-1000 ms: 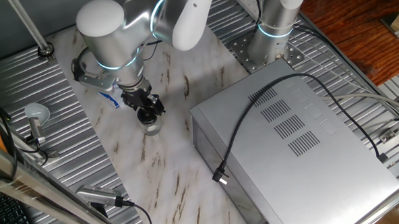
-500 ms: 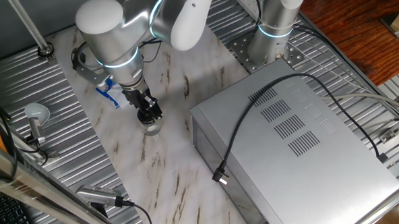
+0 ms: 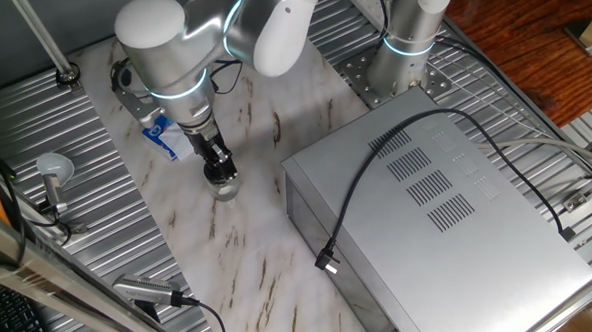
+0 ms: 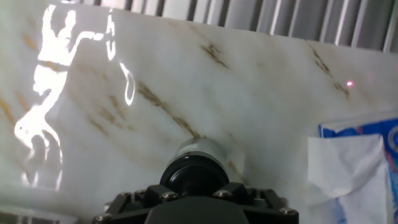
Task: Unscrew the lid from the jar
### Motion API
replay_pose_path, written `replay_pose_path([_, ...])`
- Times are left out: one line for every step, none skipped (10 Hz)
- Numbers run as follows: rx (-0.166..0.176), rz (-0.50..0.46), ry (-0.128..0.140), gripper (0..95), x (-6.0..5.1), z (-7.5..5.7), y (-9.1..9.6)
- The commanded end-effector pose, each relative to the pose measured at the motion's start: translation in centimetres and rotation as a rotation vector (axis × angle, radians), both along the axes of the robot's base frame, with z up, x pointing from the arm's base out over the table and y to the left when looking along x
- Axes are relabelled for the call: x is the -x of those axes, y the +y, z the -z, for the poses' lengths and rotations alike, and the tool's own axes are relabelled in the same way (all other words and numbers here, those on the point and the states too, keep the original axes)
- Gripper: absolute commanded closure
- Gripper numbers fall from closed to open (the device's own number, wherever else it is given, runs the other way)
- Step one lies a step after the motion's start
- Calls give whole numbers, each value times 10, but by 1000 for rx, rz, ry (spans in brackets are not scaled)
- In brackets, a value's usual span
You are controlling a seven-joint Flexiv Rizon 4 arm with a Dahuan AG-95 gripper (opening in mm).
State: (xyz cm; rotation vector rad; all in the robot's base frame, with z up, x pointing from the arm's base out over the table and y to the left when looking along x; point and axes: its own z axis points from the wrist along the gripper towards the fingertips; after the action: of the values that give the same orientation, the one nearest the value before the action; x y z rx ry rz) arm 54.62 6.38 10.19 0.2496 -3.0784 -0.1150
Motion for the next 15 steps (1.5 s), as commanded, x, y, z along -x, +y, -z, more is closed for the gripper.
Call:
replay_pose_path([-22,20,3,190,-1,-1,0])
replay_pose_path([-19,17,3,190,-1,-1,0])
replay_pose_path([-19,17,3,190,-1,0,0])
replay_pose_path([-16,10,-1,190,-1,2,0])
replay_pose_path([-12,5,-4,190,0,2,0])
replay_pose_path([-3,-3,-10,190,0,2,1])
replay_pose_path([0,-8,-11,190,0,2,1])
replay_pose_path([6,-12,-17,190,0,2,1])
replay_pose_path([20,-18,-32,190,0,2,1])
replay_pose_path([19,-19,-43,190,0,1,1])
replay_pose_path([21,-18,-54,190,0,1,1])
replay_pose_path([21,-19,-63,190,0,1,1])
replay_pose_path([20,-21,-68,190,0,1,1])
replay_pose_path([21,-21,-69,190,0,1,1])
replay_pose_path([20,-21,-68,190,0,1,1])
